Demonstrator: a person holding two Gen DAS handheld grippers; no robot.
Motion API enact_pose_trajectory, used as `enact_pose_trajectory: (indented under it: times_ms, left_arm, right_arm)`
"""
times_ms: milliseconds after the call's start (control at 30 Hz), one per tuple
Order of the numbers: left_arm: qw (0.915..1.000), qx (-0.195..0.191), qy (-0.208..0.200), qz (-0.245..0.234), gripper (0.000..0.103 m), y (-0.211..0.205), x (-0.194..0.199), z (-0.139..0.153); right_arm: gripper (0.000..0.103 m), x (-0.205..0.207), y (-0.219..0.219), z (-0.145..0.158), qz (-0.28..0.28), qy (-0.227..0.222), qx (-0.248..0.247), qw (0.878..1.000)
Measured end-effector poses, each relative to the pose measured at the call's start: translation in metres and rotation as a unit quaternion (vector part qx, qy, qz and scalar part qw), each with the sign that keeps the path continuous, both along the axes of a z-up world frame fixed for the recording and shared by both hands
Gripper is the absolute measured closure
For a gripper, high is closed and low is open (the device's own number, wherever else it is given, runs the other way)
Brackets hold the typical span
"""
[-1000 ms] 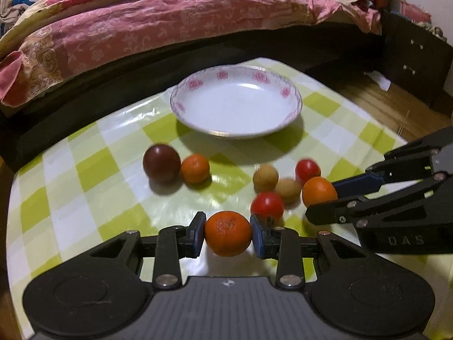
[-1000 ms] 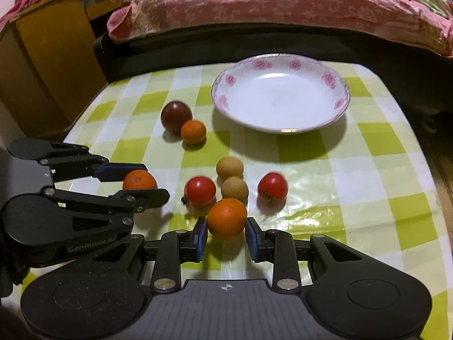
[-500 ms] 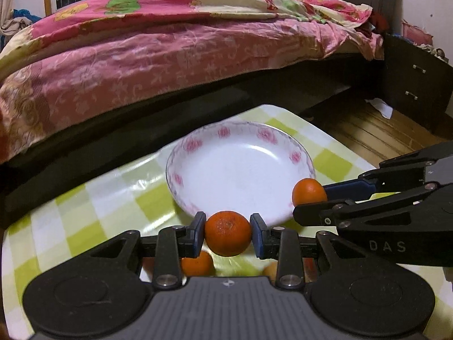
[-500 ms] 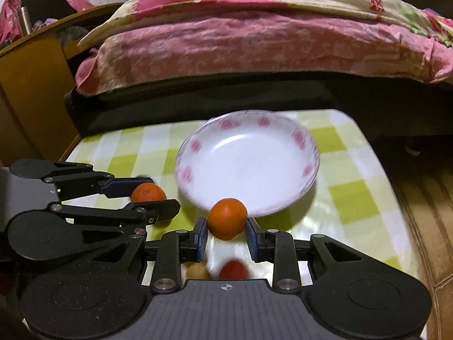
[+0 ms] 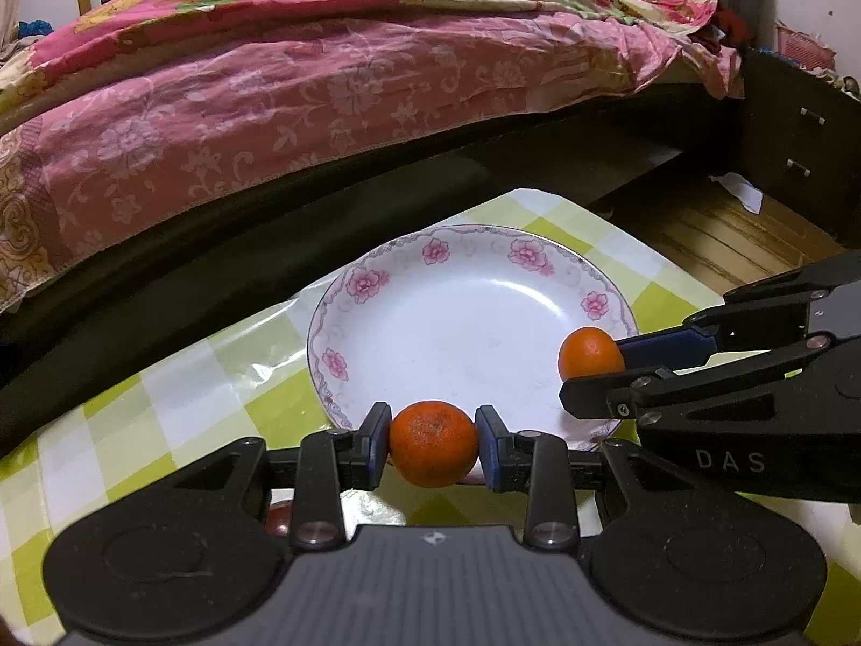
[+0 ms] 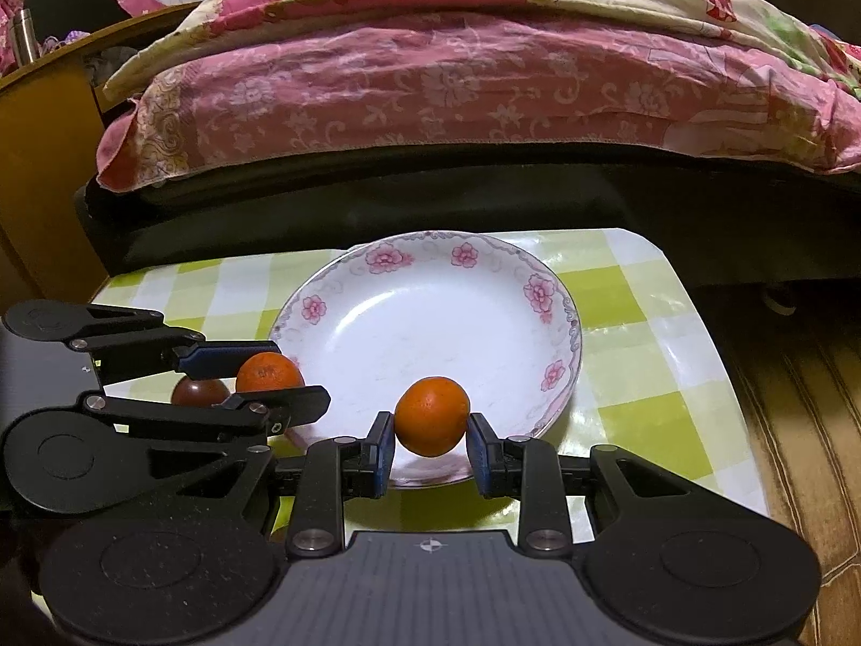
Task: Organize fruits
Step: 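Carry the oranges into the white bowl and open both grippers to release them, then withdraw both open grippers from the bowl toward the remaining fruits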
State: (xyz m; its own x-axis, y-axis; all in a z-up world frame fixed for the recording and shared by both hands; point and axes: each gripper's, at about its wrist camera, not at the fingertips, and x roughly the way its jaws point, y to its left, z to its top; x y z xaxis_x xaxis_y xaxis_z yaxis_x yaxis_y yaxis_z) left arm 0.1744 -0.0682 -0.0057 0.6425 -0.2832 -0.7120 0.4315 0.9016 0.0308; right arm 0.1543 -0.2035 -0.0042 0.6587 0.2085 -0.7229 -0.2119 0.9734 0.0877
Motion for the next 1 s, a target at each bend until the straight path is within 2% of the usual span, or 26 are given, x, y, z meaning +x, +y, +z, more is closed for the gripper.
enact_pose_trajectory:
  times_ms: [500,1000]
  left_arm:
    - [0.9999,0.005,-0.005,0.008,0.056,0.001,0.002,0.003]
    - [0.9999,-0.011,-0.004,0.01,0.055,0.016,-0.03,0.033]
  right_arm:
    - [0.073,0.004,-0.003,-0.002,-0.002,-0.001,0.008,1.0]
    - [0.072,-0.013,0.0,0.013,-0.001,-0.015,0.012,1.0]
